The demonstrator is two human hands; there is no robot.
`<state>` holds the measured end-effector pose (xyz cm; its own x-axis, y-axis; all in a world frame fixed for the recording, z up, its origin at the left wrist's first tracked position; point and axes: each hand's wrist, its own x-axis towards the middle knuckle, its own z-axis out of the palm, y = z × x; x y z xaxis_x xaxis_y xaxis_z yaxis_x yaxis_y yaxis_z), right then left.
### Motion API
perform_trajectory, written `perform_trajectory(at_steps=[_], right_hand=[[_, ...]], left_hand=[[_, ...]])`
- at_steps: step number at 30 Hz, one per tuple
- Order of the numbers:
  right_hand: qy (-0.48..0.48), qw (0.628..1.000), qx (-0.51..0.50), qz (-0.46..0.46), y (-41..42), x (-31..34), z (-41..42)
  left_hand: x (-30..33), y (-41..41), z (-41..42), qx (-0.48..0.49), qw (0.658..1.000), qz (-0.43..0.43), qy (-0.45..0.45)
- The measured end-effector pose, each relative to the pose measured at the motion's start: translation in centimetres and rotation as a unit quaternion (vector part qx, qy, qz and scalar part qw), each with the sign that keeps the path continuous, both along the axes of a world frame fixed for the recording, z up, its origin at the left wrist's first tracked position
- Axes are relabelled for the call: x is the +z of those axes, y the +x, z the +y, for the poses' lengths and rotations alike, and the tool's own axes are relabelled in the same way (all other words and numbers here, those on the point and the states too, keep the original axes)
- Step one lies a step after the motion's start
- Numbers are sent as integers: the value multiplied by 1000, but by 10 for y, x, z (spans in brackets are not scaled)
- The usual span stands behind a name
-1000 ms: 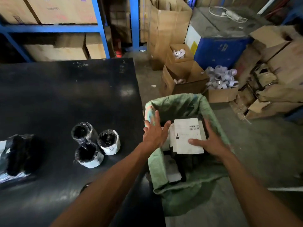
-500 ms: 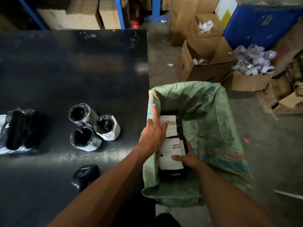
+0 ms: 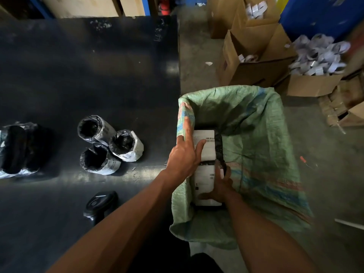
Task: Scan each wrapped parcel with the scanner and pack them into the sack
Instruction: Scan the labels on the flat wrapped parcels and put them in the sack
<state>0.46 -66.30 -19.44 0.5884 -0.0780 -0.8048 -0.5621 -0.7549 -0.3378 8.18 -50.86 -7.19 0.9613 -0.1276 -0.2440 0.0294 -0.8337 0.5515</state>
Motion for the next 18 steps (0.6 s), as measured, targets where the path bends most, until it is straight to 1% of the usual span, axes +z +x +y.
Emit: perform_trajectory(at_steps=[2,5,10,14,16,18], right_hand=[[-38,999,38,4,1,-6,11],[-66,997,46,8,8,-15,15],[-72,995,62,14,12,-16,12],[-59,997,43,24,19,-1,-1],[-65,997,27,-4,26,9,-10],[-46,997,-13,-62,36,28,-12]], left_hand=[[-1,-1,0,0,1000,-2,-2],[-3,0,5,-4,1000,-7,-4],[-1,0,5,-8,1000,8,3],[6,-3,7,-15,999,36,-20],[11,-2,13,-22,998,54,-32],[17,0,22,-42,996,68,-28]])
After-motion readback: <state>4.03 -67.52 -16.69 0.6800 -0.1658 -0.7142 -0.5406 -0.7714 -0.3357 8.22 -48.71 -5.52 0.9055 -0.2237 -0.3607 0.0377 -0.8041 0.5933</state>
